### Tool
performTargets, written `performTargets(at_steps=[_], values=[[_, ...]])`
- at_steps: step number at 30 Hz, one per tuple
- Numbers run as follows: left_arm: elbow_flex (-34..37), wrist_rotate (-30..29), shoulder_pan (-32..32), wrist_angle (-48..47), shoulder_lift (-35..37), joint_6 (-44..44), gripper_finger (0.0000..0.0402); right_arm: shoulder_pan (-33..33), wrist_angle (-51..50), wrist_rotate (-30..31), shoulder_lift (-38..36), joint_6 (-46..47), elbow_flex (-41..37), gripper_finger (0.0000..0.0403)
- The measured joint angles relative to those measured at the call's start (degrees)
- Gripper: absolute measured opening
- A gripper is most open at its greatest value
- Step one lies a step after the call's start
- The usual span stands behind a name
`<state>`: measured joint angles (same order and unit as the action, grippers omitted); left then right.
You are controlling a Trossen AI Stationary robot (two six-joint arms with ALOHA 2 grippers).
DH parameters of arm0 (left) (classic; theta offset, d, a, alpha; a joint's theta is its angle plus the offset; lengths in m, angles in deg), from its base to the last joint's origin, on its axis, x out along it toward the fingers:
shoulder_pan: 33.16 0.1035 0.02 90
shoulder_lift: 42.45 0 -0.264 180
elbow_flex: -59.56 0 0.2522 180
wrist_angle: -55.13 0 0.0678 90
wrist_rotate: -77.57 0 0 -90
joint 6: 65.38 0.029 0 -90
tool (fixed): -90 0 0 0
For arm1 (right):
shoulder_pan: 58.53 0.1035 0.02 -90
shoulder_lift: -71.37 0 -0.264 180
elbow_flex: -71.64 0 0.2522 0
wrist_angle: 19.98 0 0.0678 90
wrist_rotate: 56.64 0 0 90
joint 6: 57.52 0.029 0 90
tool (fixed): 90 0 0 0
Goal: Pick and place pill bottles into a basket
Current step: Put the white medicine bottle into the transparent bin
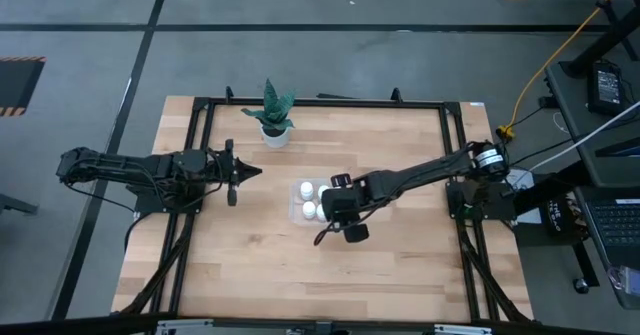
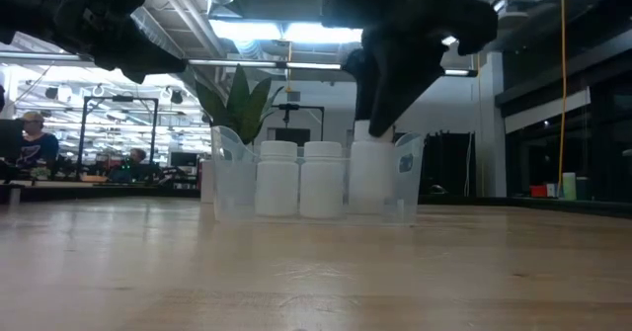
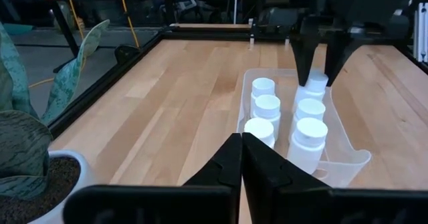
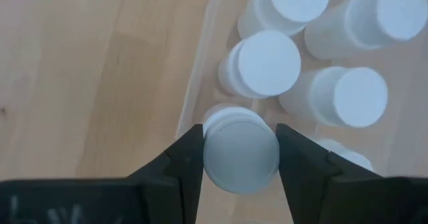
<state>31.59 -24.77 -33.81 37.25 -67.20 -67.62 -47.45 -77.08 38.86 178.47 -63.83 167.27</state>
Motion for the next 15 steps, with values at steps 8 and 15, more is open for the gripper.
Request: performTargets(at_steps=[8, 15], values=[[0.0, -0.02, 0.0, -0.39, 0.0, 0.0, 0.0004, -0.13, -0.22, 0.87, 1.79, -0.03, 0.0, 0.0152], [0.0, -0.01, -0.01, -0.39, 0.02, 0.0, 0.0011, -0.38, -0.29, 0.89, 2.11, 0.04, 0.0, 0.016]])
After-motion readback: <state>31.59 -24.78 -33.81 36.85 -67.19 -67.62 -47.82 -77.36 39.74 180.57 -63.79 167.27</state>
